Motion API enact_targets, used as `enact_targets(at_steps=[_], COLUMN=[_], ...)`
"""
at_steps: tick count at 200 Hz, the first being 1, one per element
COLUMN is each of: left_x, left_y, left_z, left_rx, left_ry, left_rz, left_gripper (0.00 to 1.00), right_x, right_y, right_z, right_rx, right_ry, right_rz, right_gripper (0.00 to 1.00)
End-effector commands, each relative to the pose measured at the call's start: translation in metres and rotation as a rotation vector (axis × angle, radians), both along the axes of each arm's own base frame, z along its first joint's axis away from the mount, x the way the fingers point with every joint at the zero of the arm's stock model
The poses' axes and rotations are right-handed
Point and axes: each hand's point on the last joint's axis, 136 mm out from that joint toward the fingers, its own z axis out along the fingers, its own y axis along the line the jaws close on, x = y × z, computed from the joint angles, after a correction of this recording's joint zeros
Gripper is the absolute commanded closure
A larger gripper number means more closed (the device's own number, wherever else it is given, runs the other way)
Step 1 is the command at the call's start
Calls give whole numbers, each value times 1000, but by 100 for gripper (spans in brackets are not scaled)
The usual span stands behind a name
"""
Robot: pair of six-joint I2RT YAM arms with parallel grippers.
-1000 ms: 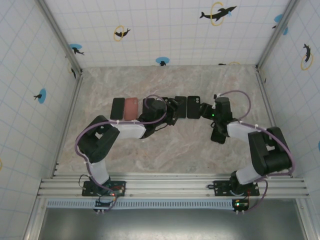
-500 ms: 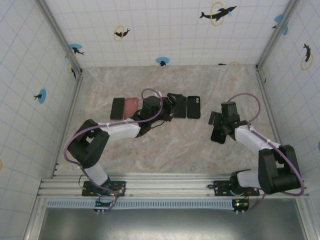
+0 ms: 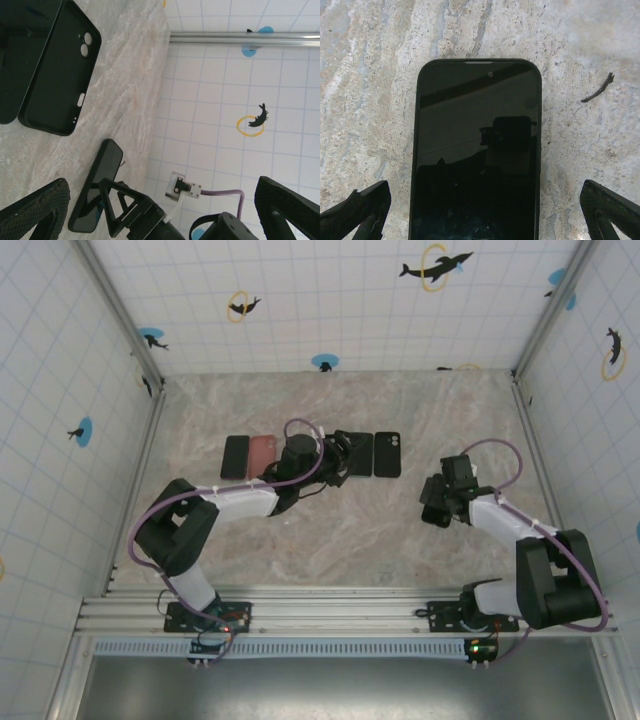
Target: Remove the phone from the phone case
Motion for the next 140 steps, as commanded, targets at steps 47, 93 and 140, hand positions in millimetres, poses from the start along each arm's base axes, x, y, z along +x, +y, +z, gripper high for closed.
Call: enact_targets(at_steps=[47, 93, 140], left_x=[0, 0, 1], left_y=[7, 7, 9], left_z=[2, 1, 0], left_rx=[-14, -20, -29], left_ry=[-19, -15, -11], left_rz=[-13, -15, -15], left_gripper=[3, 3, 3], right_x=[0, -2, -5], right_y=[-1, -5, -4], right_z=[-14, -21, -30], right_rx=[-12, -68, -74], right_ry=[45, 91, 127], right_rz=[-60, -82, -92], right_gripper=[7, 10, 15])
